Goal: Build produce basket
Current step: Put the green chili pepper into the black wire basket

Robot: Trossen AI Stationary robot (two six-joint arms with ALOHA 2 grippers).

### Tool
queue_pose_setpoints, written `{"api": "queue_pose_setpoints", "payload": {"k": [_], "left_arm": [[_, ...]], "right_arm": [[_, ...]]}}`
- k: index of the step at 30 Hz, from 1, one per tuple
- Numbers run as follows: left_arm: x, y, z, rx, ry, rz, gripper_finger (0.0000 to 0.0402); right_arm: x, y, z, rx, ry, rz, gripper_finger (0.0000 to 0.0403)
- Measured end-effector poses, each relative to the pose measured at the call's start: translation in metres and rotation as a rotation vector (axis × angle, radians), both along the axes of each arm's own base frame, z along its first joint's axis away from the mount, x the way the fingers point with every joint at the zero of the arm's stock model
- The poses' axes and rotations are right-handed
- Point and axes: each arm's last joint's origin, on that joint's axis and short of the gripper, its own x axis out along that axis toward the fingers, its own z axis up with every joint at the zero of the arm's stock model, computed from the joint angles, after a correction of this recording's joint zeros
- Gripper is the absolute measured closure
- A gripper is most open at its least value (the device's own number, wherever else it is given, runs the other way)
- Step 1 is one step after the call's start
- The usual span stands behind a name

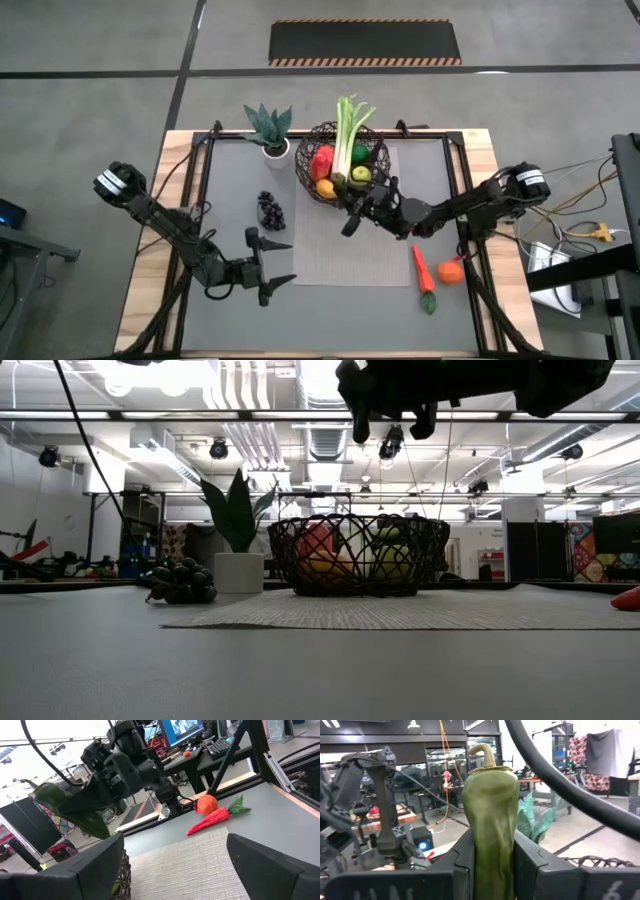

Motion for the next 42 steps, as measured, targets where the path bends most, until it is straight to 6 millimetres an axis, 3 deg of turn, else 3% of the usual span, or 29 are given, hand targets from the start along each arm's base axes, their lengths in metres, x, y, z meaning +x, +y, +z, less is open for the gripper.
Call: {"api": "queue_pose_setpoints", "payload": {"k": [8, 19, 27, 34, 42], "left_arm": [[0.0, 0.0, 0.0, 0.0, 0.001, 0.006, 0.0066], [0.0, 0.0, 0.0, -0.001, 0.001, 0.01, 0.0066], [0.0, 0.0, -0.001, 0.0, 0.002, 0.01, 0.0066], [0.0, 0.001, -0.001, 0.0, 0.002, 0.013, 0.0066], [-0.001, 0.002, -0.002, 0.002, 0.005, 0.04, 0.0066]], "right_arm": [[0.0, -0.025, 0.004, -0.004, -0.007, -0.08, 0.0333], [-0.002, -0.068, -0.005, 0.06, 0.021, -0.205, 0.0333], [-0.004, -0.09, -0.043, 0.133, 0.281, -0.448, 0.0333], [0.0, -0.094, -0.065, 0.205, 0.301, -0.463, 0.0331], [0.003, -0.094, -0.077, 0.244, 0.308, -0.456, 0.0304]]}}
